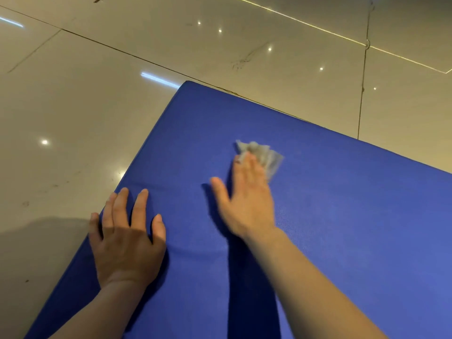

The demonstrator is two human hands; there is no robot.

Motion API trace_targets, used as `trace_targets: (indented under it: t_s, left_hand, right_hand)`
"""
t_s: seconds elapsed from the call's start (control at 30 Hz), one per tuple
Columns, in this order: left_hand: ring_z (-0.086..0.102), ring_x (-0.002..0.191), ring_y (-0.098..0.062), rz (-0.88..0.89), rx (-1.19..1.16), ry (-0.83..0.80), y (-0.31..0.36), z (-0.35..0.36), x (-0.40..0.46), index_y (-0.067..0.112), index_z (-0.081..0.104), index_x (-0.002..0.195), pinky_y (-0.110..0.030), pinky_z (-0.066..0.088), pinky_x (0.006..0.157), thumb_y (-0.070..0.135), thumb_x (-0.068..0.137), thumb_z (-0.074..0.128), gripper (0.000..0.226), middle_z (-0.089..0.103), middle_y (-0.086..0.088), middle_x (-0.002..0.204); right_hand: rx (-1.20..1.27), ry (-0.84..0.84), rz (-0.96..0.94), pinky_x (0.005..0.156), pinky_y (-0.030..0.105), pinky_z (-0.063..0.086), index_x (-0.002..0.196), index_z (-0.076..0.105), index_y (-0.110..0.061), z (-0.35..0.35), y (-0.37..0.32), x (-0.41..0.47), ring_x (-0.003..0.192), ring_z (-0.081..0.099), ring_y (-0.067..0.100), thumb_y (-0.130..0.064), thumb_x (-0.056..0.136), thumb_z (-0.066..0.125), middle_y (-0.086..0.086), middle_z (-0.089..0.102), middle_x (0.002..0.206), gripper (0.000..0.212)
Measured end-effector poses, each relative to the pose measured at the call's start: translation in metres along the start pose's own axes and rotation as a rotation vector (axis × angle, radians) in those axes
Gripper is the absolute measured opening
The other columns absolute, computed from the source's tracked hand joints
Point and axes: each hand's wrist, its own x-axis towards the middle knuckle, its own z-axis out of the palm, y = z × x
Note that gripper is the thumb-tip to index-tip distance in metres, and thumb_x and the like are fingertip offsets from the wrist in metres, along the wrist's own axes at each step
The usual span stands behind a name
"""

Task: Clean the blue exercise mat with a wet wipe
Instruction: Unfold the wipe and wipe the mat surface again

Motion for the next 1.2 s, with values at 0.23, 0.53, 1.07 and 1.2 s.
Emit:
trace_targets:
  t_s: [0.23,0.53,1.07,1.2]
  left_hand:
    - [0.036,0.135,-0.039,0.055,-0.043,0.073,-0.004,0.006,-0.004,0.009,0.05,0.137,-0.064,0.029,0.103,0.04,0.089,0.035,0.059,0.039,-0.02,0.145]
    - [0.04,0.13,-0.044,0.051,-0.002,0.028,-0.003,0.004,-0.002,0.007,0.049,0.135,-0.063,0.031,0.101,0.038,0.089,0.034,0.057,0.04,-0.022,0.142]
    - [0.046,0.128,-0.041,0.03,-0.005,0.092,0.003,0.005,-0.001,0.009,0.058,0.13,-0.059,0.032,0.103,0.038,0.089,0.036,0.054,0.047,-0.02,0.14]
    - [0.047,0.127,-0.041,0.049,0.04,0.099,0.001,0.004,-0.002,0.008,0.06,0.128,-0.059,0.033,0.101,0.036,0.09,0.036,0.053,0.049,-0.021,0.138]
  right_hand:
    - [-0.086,-0.029,-0.047,0.117,0.027,0.017,0.158,0.005,-0.024,-0.032,0.063,0.02,0.146,-0.015,0.0,-0.078,0.084,0.012,-0.016,-0.002,0.163,0.092]
    - [-0.009,0.034,0.47,0.118,0.047,0.021,0.144,0.035,0.0,-0.057,0.102,0.08,0.147,0.015,0.024,-0.078,0.085,0.023,0.011,0.021,0.159,0.099]
    - [-0.285,-0.023,0.336,0.122,0.037,0.012,0.156,0.014,-0.013,-0.076,0.125,0.058,0.15,-0.003,0.012,-0.062,0.094,0.015,-0.002,0.004,0.164,0.079]
    - [-0.029,0.033,0.458,0.122,0.039,0.004,0.154,0.019,-0.005,-0.056,0.094,0.088,0.151,-0.002,0.018,-0.058,0.099,0.021,0.007,0.006,0.164,0.076]
